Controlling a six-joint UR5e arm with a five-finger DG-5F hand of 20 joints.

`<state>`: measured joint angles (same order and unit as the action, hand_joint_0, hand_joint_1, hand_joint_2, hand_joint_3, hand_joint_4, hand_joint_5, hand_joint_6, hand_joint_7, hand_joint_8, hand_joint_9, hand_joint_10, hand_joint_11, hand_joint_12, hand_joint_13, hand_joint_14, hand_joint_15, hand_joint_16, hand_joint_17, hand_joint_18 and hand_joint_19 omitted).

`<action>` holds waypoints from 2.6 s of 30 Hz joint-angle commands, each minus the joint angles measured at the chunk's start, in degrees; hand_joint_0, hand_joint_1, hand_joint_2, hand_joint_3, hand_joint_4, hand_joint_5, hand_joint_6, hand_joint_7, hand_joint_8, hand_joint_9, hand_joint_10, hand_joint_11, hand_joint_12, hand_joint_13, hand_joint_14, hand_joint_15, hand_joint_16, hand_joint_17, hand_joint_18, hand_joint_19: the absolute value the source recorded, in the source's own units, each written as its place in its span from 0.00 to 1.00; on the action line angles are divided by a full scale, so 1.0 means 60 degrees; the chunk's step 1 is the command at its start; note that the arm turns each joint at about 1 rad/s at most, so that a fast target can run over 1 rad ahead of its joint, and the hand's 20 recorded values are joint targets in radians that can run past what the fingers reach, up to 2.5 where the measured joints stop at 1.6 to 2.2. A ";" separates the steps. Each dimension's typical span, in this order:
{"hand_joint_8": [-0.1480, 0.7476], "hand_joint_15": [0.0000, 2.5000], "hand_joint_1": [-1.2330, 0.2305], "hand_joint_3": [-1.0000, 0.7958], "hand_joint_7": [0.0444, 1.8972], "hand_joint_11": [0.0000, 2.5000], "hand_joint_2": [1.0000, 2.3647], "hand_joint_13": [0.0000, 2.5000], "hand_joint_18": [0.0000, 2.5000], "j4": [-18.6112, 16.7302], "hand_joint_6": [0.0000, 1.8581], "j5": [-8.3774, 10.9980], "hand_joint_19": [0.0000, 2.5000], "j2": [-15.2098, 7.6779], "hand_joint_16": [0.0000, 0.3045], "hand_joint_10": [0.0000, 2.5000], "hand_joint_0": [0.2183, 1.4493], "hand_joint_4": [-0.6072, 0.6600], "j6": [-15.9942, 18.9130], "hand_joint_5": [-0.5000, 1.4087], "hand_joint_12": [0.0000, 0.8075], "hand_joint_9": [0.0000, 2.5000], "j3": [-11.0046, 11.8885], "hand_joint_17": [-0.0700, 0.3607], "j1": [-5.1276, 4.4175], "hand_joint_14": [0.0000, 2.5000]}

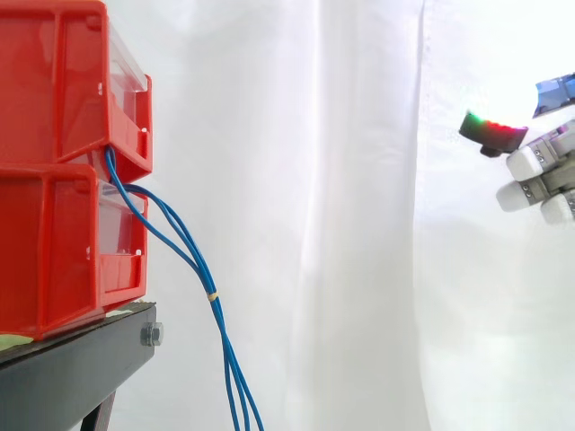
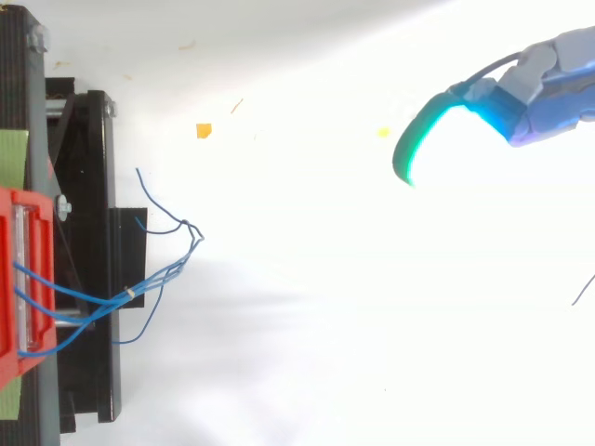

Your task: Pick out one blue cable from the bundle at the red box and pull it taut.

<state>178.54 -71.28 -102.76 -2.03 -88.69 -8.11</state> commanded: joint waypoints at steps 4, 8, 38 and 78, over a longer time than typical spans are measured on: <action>0.43 0.04 0.46 0.32 0.36 0.01 0.00 0.10 0.06 -0.0753 0.27 0.0014 0.11 -0.0349 0.15 0.00 0.24 0.62 -0.1361 0.16 0.38 0.22 -0.0014 0.40 0.0034 0.00; 0.43 0.04 0.46 0.32 0.37 0.01 0.00 0.10 0.06 -0.1339 0.27 0.0424 0.11 -0.0540 0.15 0.00 0.24 0.62 -0.2006 0.16 0.38 0.22 -0.0014 0.40 -0.0010 0.00; 0.44 0.04 0.46 0.33 0.38 0.02 0.00 0.09 0.05 -0.5119 0.27 0.1435 0.11 -0.3074 0.14 0.00 0.25 0.63 -0.4130 0.17 0.39 0.22 0.0074 0.39 -0.0435 0.00; 0.44 0.04 0.46 0.33 0.40 0.04 0.00 0.10 0.05 -0.6335 0.27 0.1435 0.12 -0.4290 0.14 0.00 0.25 0.64 -0.4672 0.17 0.39 0.23 0.1100 0.39 -0.0391 0.00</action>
<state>140.81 -62.40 -128.48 -29.99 -82.09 -10.70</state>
